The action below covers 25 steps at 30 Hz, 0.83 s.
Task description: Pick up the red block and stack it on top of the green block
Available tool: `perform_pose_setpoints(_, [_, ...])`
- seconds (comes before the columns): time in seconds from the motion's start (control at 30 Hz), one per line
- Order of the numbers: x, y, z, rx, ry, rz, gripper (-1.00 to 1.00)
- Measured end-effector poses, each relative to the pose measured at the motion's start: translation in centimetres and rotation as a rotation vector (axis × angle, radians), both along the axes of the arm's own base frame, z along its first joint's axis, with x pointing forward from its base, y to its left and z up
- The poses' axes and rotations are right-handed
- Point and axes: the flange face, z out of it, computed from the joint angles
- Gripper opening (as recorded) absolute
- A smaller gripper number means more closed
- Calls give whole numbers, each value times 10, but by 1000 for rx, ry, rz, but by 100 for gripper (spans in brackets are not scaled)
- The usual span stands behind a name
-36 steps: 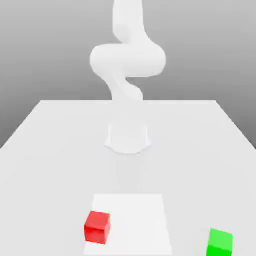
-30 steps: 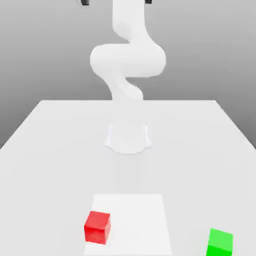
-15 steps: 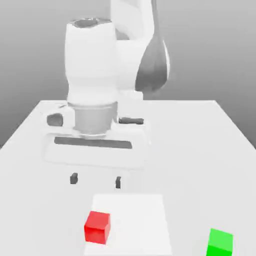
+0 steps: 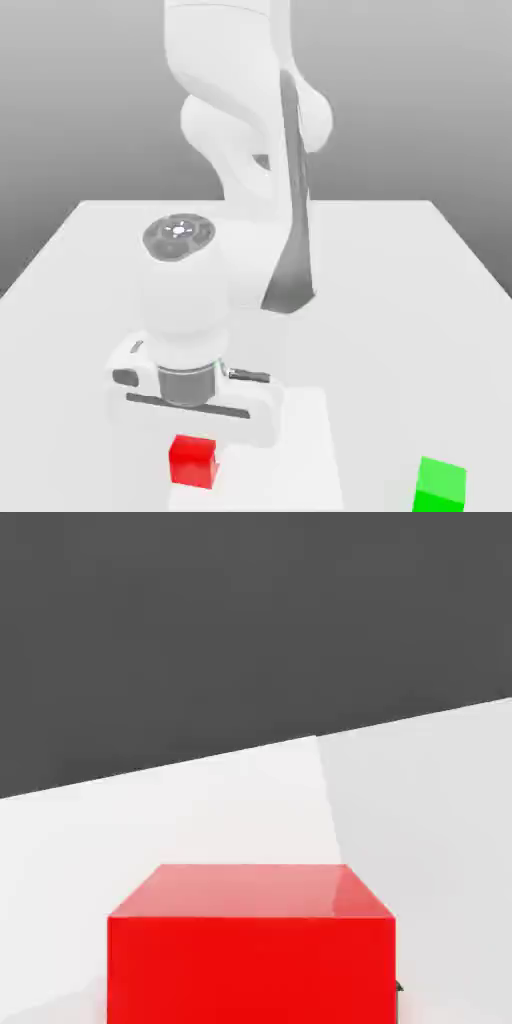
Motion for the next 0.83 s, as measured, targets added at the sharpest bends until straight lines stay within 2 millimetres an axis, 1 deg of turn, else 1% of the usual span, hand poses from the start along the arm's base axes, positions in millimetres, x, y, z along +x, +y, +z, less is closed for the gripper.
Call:
perform_pose_setpoints(0.07, [1, 0, 18, 0, 0, 0, -100])
perform_pose_setpoints(0.17, [0, 0, 52, 1, 0, 2, -100])
perform_pose_setpoints(0.2, [5, 12, 59, 1, 1, 55, -100])
perform_pose_setpoints(0.3, [27, 68, 68, 0, 5, 316, -100])
perform_pose_setpoints(0.37, [37, 109, 74, 0, 7, 489, -100])
perform_pose_setpoints(0.47, [45, 173, 82, 1, 7, 750, -100])
perform_pose_setpoints(0.53, [45, 216, 88, 2, 5, 924, -100])
perform_pose_setpoints(0.57, [45, 238, 88, 2, 4, 1011, -100])
perform_pose_setpoints(0.6, [44, 260, 80, 1, 3, 1095, -100])
perform_pose_setpoints(0.63, [44, 271, 69, 1, 2, 1136, -100])
perform_pose_setpoints(0.67, [44, 276, 55, 1, 1, 1158, -100])
perform_pose_setpoints(0.7, [43, 279, 42, 1, 1, 1168, 100])
perform_pose_setpoints(0.83, [43, 279, 42, 1, 1, 1168, 100])
